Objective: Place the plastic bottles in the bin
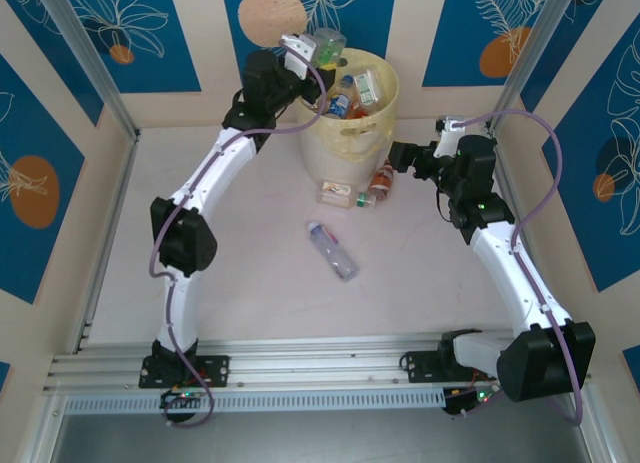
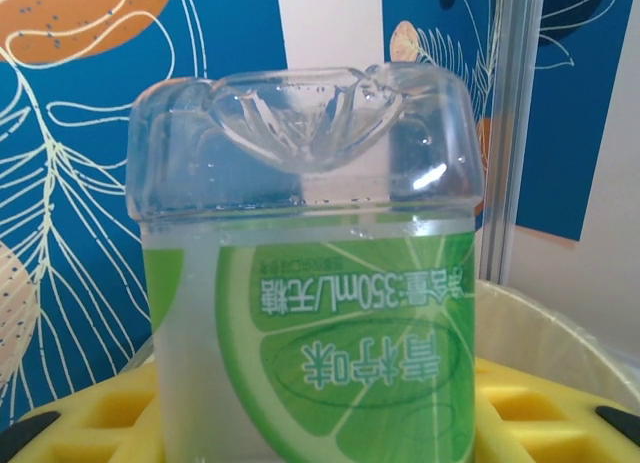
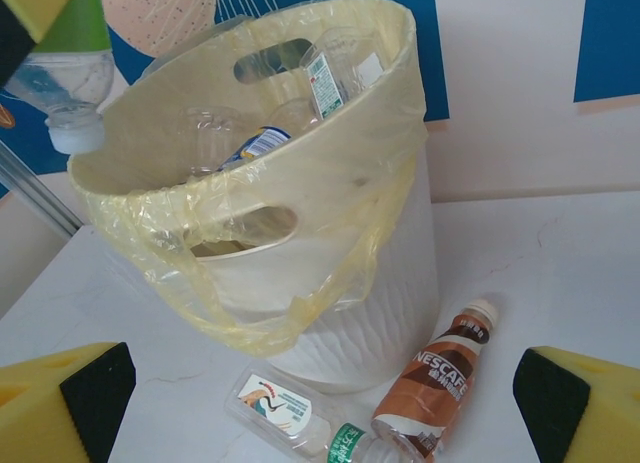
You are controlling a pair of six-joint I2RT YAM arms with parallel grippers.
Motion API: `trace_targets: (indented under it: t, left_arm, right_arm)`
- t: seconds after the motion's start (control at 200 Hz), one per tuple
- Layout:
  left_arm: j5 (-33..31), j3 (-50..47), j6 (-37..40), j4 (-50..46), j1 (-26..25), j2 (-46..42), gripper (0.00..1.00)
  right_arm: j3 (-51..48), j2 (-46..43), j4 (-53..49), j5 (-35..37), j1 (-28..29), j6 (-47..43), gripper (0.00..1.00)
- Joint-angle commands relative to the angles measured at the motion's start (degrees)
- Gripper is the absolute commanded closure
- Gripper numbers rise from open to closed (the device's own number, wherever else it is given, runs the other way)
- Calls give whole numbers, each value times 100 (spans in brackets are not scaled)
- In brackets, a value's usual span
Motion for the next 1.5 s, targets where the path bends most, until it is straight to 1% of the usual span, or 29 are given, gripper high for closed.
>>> trace_targets:
  t: [0.0,0.05,0.08,0.16,0.225,0.28,0.335,0.545,0.74,0.845,0.945,1.05,1.12,1.235,1.315,1.39,1.45,1.495]
  left_arm:
    - [71,293,211,-19,-80,160,51]
    - [-149,294,188,51,-96,226,50]
    - [-321,289,170,121,-105,272,48]
    - [-945,294,72,411,-106,405,34]
    - [-1304,372,36,624,-107,523,16]
    - [-1386,504,19,668,-105,601,5]
    - [-1335,647,-5,653,-107,638,0]
    - [-883,1077,-56,47,-107,524,0]
    - [-999,1086,-236,-647,-106,297,0]
    - [-948,867,-240,-990,-104,179,0]
    - [-472,861,-378,-1606,-123,102,0]
    - [472,1339,-559,-2493,-202,103,0]
    - [656,1674,-529,-3045,-358,109,0]
    - [516,1840,-513,-3592,-570,104,0]
    - [257,1845,-513,-3762,-659,96,0]
    - [38,1871,-578,-3842,-671,52,0]
    - [-71,1951,-679,-3961,-674,-15,0]
    - [-80,1951,-733,-4048,-674,-128,0]
  right_arm:
    - [-53,-118,-60,1,3,-121,1]
    - [-53,-118,-69,11,10,-130,1]
    - [-52,-118,-80,19,10,-127,1]
    - [-37,-113,-90,27,4,-151,1]
    - [-26,-100,-115,29,12,-166,1]
    - [-13,-91,-128,37,10,-175,1]
    - [-18,-86,-125,56,11,-192,1]
    - [-34,-34,-101,40,16,-166,1]
    - [28,208,-203,32,15,-86,1]
    - [131,350,-417,164,12,-15,1]
    - [130,390,-441,196,17,-23,1]
    - [140,426,-458,222,18,-26,1]
    - [190,475,-505,248,13,-10,1]
    - [328,581,-711,244,16,59,1]
    - [392,692,-814,258,12,49,1]
    - [486,865,-985,634,3,210,1]
    - [518,1048,-1072,966,-71,503,1]
    - [486,1191,-1065,1004,-165,761,1]
